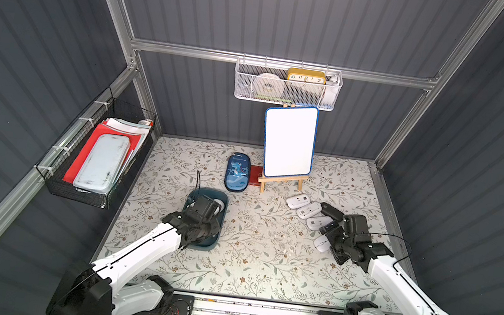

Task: Put the mouse in the storage box
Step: Place the mouse in the storage box.

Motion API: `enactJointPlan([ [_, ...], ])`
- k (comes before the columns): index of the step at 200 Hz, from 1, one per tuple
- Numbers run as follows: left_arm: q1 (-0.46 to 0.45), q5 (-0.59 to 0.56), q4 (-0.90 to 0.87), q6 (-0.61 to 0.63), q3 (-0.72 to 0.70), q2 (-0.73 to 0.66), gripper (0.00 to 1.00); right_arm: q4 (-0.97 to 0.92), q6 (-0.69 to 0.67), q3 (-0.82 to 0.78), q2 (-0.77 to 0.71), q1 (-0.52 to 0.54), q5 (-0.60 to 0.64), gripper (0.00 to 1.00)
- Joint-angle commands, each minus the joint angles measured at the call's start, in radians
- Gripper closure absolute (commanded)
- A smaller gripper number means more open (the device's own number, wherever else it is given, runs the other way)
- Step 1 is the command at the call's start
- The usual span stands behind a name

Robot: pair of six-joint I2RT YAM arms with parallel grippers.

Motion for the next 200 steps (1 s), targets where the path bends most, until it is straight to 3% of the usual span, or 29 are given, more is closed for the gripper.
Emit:
enactJointPlan([
  [1,0.062,0.046,0.078,0.083,0.010,0.025,1.00,-0.002,-0.021,-0.020,0.009,-0.016,-0.015,0.06],
  [26,0.162,0.186,0.199,0.143,-0.038,0.056,1.00,0.000,-0.024,-0.028,0.000,-0.031,-0.030,0.06],
  [81,0.225,0.166,0.203,0.159,-0.041,0.019,1.00,0.001,-0.036,-0.039,-0.003,-0.055,-0.045,0.06],
  [115,0.225,0.260,0.339,-0.029,-0.161,-0.067,1.00,0.026,-0.025,-0.049,0.003,-0.059,-0.055,0.06],
  [142,0.224,0.152,0.378,-0.203,-0.250,-0.183,1.00,0.039,-0.018,-0.048,0.024,-0.060,-0.100,0.07],
  [168,0.225,0.059,0.350,-0.256,-0.251,-0.232,1.00,0.028,-0.030,-0.043,0.037,-0.064,-0.119,0.07],
  [181,0.225,0.060,0.378,-0.277,-0.254,-0.216,0.83,0.030,-0.028,-0.045,0.034,-0.066,-0.115,0.07],
  [200,0.225,0.092,0.410,-0.304,-0.245,-0.158,0.81,0.035,-0.023,-0.045,0.031,-0.072,-0.117,0.07],
])
